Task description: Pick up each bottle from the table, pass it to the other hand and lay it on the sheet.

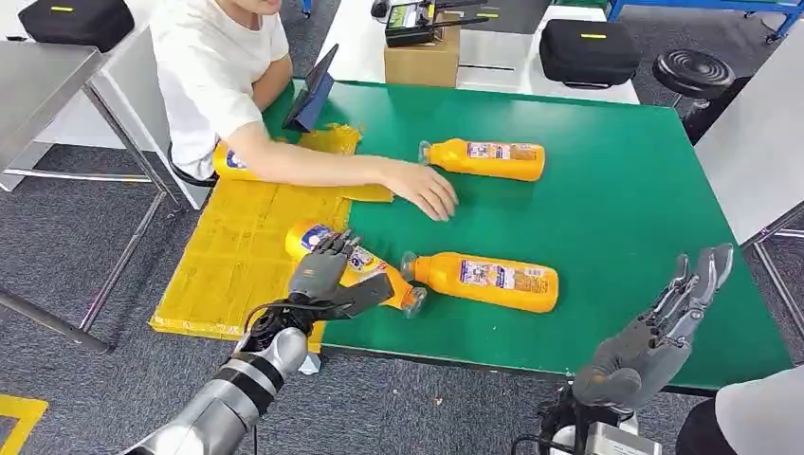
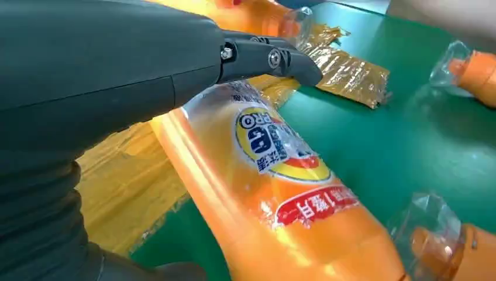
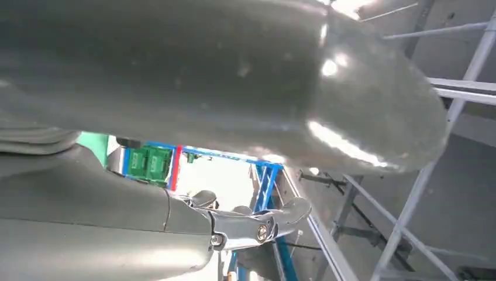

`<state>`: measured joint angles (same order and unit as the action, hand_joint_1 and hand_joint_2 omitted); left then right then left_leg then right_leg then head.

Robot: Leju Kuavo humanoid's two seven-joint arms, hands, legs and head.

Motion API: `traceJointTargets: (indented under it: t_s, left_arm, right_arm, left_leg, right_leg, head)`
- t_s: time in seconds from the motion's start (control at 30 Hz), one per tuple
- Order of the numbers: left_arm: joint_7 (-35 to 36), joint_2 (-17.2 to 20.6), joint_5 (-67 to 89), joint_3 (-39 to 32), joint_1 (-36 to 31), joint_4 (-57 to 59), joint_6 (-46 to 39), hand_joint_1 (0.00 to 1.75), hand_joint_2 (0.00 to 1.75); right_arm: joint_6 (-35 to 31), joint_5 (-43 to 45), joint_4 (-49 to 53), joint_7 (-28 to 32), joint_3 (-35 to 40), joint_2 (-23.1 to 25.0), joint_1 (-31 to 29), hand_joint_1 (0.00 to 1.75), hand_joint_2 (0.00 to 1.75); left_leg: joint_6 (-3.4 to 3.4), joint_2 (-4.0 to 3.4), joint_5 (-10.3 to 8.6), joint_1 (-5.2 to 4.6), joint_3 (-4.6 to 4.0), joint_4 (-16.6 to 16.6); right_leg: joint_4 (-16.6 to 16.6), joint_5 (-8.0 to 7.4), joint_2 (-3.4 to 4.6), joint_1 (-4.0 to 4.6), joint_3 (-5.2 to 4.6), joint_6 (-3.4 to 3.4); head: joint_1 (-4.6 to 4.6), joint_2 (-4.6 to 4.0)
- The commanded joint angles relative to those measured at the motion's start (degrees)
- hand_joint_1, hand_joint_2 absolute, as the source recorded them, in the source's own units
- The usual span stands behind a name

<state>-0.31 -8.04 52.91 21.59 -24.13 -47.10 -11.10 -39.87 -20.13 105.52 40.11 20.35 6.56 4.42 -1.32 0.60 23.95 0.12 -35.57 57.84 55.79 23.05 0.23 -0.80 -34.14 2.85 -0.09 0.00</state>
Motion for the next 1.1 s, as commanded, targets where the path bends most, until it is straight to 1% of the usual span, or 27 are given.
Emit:
traceJointTargets:
  t_s: [0.03, 0.13, 0.17, 0.2, 0.23, 0.27, 0.3, 0.37, 0.4, 0.43, 0.5, 0.57, 0.6, 0.67, 0.7, 0.73, 0.77, 0.83, 0.87, 0.9, 0.93, 0.97, 1.0, 1.03, 1.07, 1.1]
  left_arm:
    - [-2.8, -0.5, -5.2, -0.3, -2.1, 7.2, 3.0, 0.00, 1.75]
    - [-3.9, 0.7, -7.1, 1.7, -0.9, 3.4, 4.2, 0.00, 1.75]
    - [-4.9, 1.9, -8.0, 3.2, 1.3, -2.5, 2.6, 0.00, 1.75]
    - [-5.5, 2.5, -8.3, 3.8, 2.8, -6.3, 1.5, 0.00, 1.75]
    - [-6.3, 3.5, -9.9, 4.3, 5.3, -12.4, 1.2, 0.00, 1.75]
    - [-6.3, 5.2, -13.5, 5.2, 8.8, -21.0, 1.8, 0.00, 1.75]
    - [-6.9, 6.1, -16.0, 5.4, 10.6, -25.6, 2.1, 0.00, 1.75]
    - [-8.2, 8.8, -19.2, 5.8, 14.9, -35.5, 1.0, 0.00, 1.75]
    - [-8.3, 9.6, -19.9, 5.9, 15.9, -37.8, 0.7, 0.00, 1.75]
    - [-8.3, 9.9, -20.2, 5.9, 16.3, -38.8, 0.5, 0.00, 1.75]
    - [-8.8, 11.0, -20.6, 5.8, 17.5, -41.8, -0.5, 0.00, 1.75]
    - [-9.6, 12.0, -20.5, 5.9, 18.3, -44.1, -1.7, 0.00, 1.75]
    - [-10.1, 12.2, -20.6, 5.8, 18.5, -44.9, -2.3, 0.00, 1.75]
    - [-12.0, 12.2, -22.3, 5.5, 19.3, -47.0, -3.2, 0.00, 1.75]
    - [-13.7, 12.2, -24.4, 5.4, 19.6, -48.3, -3.3, 0.00, 1.75]
    - [-14.6, 12.1, -25.6, 5.2, 19.8, -49.1, -3.6, 0.00, 1.75]
    - [-15.9, 11.7, -27.1, 4.9, 20.2, -50.0, -4.3, 0.00, 1.75]
    - [-16.9, 11.0, -28.6, 4.9, 20.3, -50.9, -4.7, 0.00, 1.75]
    - [-18.6, 10.1, -32.1, 4.7, 20.8, -51.5, -3.8, 0.00, 1.75]
    - [-19.4, 10.0, -33.7, 4.8, 21.1, -51.8, -3.6, 0.00, 1.75]
    - [-20.4, 9.4, -35.7, 5.2, 22.2, -52.7, -3.6, 0.00, 1.75]
    - [-22.3, 9.2, -38.0, 5.2, 23.7, -53.9, -3.6, 0.00, 1.75]
    - [-22.9, 9.3, -39.1, 5.5, 24.7, -55.0, -3.8, 0.00, 1.75]
    - [-22.9, 9.4, -39.1, 5.6, 24.9, -55.2, -3.9, 0.00, 1.75]
    - [-24.5, 9.0, -41.1, 5.4, 25.5, -55.8, -3.9, 0.00, 1.75]
    - [-25.1, 9.0, -42.0, 5.1, 26.0, -56.3, -4.0, 0.00, 1.75]
  right_arm:
    - [-0.1, 0.9, -4.2, -0.1, -1.8, -1.2, -2.3, 0.00, 0.00]
    - [-0.1, 0.5, -3.9, -0.1, -1.9, -1.2, -2.0, 0.00, 0.00]
    - [-0.1, -0.5, -3.0, -0.1, -2.8, -0.7, -1.1, 0.00, 0.00]
    - [-0.1, -0.7, -2.5, -0.1, -3.0, -0.7, -0.6, 0.00, 0.00]
    - [-0.1, -1.4, -1.6, -0.1, -3.7, -0.4, 0.2, 0.00, 0.00]
    - [-0.1, -1.9, -0.5, -0.1, -4.4, -0.3, 1.2, 0.00, 0.00]
    - [-0.1, -1.8, -0.1, -0.1, -4.6, -0.4, 1.6, 0.00, 0.00]
    - [-0.1, -1.9, 0.5, -0.1, -5.4, -0.4, 2.6, 0.00, 0.00]
    - [-0.1, -1.9, 0.6, -0.1, -5.4, -0.5, 2.8, 0.00, 0.00]
    - [-0.1, -1.8, 0.6, -0.1, -5.3, -0.7, 2.8, 0.00, 0.00]
    - [-0.1, -2.4, 0.7, -0.1, -5.4, -0.6, 3.1, 0.00, 0.00]
    - [-0.1, -2.8, 1.0, -0.1, -5.5, -0.5, 3.3, 0.00, 0.00]
    - [-0.1, -3.1, 1.1, -0.1, -5.6, -0.5, 3.4, 0.00, 0.00]
    - [-0.1, -3.0, 1.2, -0.1, -5.5, -0.5, 3.4, 0.00, 0.00]
    - [-0.1, -3.1, 1.0, -0.1, -5.4, -0.6, 3.4, 0.00, 0.00]
    - [-0.1, -3.4, 0.8, -0.1, -5.4, -0.6, 3.3, 0.00, 0.00]
    - [-0.1, -3.3, 0.5, -0.1, -5.3, -0.7, 3.2, 0.00, 0.00]
    - [-0.1, -3.2, 0.1, -0.1, -5.2, -0.6, 3.1, 0.00, 0.00]
    - [-0.1, -3.8, -2.4, -0.1, -5.0, -0.7, 3.2, 0.00, 0.00]
    - [-0.1, -3.8, -4.5, -0.1, -5.2, -0.9, 3.3, 0.00, 0.00]
    - [0.5, -3.7, -9.2, -0.7, -5.5, -1.3, 3.0, 0.00, 0.00]
    - [3.9, -5.7, -12.4, -4.2, -5.7, -2.3, 2.3, 0.00, 0.00]
    - [4.1, -5.7, -15.1, -2.7, -6.8, -2.4, 1.9, 0.00, 0.00]
    - [4.0, -5.7, -16.0, -2.5, -7.3, -2.3, 1.7, 0.00, 1.75]
    - [7.0, -10.9, -19.1, -6.6, -6.7, -4.4, 1.1, 0.00, 1.75]
    - [7.5, -10.7, -19.6, -6.5, -7.5, -4.9, 1.0, 0.00, 1.75]
  left_leg:
    - [0.04, -0.08, 0.05, 0.01, 0.22, -0.1]
    - [0.06, -0.07, 0.10, 0.01, 0.41, -0.1]
    - [0.04, -0.08, 0.07, 0.02, 0.27, -0.1]
    - [0.05, -0.11, 0.10, 0.01, 0.36, -0.1]
    - [0.04, -0.09, 0.08, 0.00, 0.31, -0.1]
    - [0.06, -0.13, 0.14, 0.00, 0.39, -0.1]
    - [0.08, -0.18, 0.20, 0.01, 0.47, 0.0]
    - [0.06, -0.18, 0.17, 0.02, 0.29, 0.0]
    - [0.08, -0.31, 0.25, 0.03, 0.35, 0.0]
    - [0.05, -0.17, 0.11, 0.00, 0.17, 0.0]
    - [0.08, -0.25, 0.23, 0.00, 0.33, 0.0]
    - [0.13, -0.20, 0.17, 0.06, 0.14, 0.0]
    - [0.15, -0.21, 0.23, 0.06, 0.23, 0.0]
    - [0.11, -0.11, 0.13, 0.06, 0.07, 0.0]
    - [0.14, -0.16, 0.20, 0.05, 0.20, 0.0]
    - [0.12, -0.13, 0.17, 0.05, 0.12, 0.0]
    - [0.13, -0.14, 0.23, 0.05, 0.21, 0.0]
    - [0.10, -0.10, 0.12, 0.05, 0.07, 0.0]
    - [0.12, -0.11, 0.19, 0.05, 0.21, 0.0]
    - [0.10, -0.08, 0.14, 0.07, 0.16, 0.0]
    - [0.11, -0.07, 0.17, 0.07, 0.25, 0.0]
    - [0.10, -0.07, 0.12, 0.07, 0.19, -0.1]
    - [0.09, -0.13, 0.12, 0.09, 0.23, -0.1]
    - [0.11, -0.21, 0.18, 0.09, 0.42, -0.2]
    - [0.11, -0.21, 0.19, 0.10, 0.42, -0.1]
    - [0.10, -0.17, 0.14, 0.07, 0.30, -0.1]
  right_leg:
    - [-0.1, 0.03, 0.04, 0.02, 0.21, -0.07]
    - [-0.1, 0.08, 0.02, 0.02, 0.41, -0.11]
    - [-0.1, 0.03, 0.05, 0.03, 0.27, -0.08]
    - [-0.1, 0.06, 0.08, 0.02, 0.34, -0.10]
    - [-0.1, 0.05, 0.06, 0.01, 0.30, -0.08]
    - [-0.1, 0.10, 0.08, 0.02, 0.37, -0.11]
    - [0.0, 0.15, 0.12, 0.03, 0.43, -0.14]
    - [0.0, 0.12, 0.13, 0.03, 0.25, -0.10]
    - [0.0, 0.16, 0.24, 0.04, 0.26, -0.13]
    - [0.0, 0.06, 0.12, 0.01, 0.11, -0.07]
    - [0.0, 0.17, 0.17, 0.02, 0.23, -0.12]
    - [0.0, 0.09, 0.13, 0.07, 0.05, -0.10]
    - [0.0, 0.16, 0.12, 0.07, 0.13, -0.14]
    - [0.0, 0.10, 0.06, 0.06, -0.01, -0.09]
    - [0.0, 0.17, 0.08, 0.06, 0.09, -0.13]
    - [0.0, 0.14, 0.06, 0.05, 0.03, -0.11]
    - [0.0, 0.19, 0.06, 0.05, 0.11, -0.14]
    - [0.0, 0.09, 0.04, 0.04, 0.00, -0.09]
    - [0.0, 0.16, 0.02, 0.05, 0.13, -0.12]
    - [-0.1, 0.11, 0.01, 0.06, 0.10, -0.10]
    - [-0.1, 0.15, -0.01, 0.06, 0.20, -0.12]
    - [-0.1, 0.09, 0.02, 0.06, 0.14, -0.09]
    - [-0.2, 0.05, 0.09, 0.08, 0.19, -0.07]
    - [-0.2, 0.09, 0.13, 0.09, 0.38, -0.11]
    - [-0.2, 0.10, 0.13, 0.10, 0.39, -0.11]
    - [-0.2, 0.07, 0.08, 0.06, 0.25, -0.08]
  head:
    - [0.00, 0.00]
    - [0.00, 0.00]
    - [0.00, 0.00]
    - [-0.02, 0.00]
    - [0.00, -0.02]
    - [0.00, 0.00]
    - [-0.02, 0.00]
    - [0.02, 0.00]
    - [-0.02, 0.00]
    - [-0.02, 0.00]
    - [0.00, 0.00]
    - [0.00, 0.00]
    - [0.00, 0.00]
    - [0.00, 0.00]
    - [0.00, 0.00]
    - [0.00, 0.00]
    - [0.00, 0.00]
    - [0.00, 0.00]
    - [0.00, 0.00]
    - [0.00, 0.00]
    - [0.02, 0.00]
    - [0.00, 0.00]
    - [0.02, 0.00]
    - [0.00, 0.00]
    - [0.00, -0.02]
    - [0.00, 0.00]
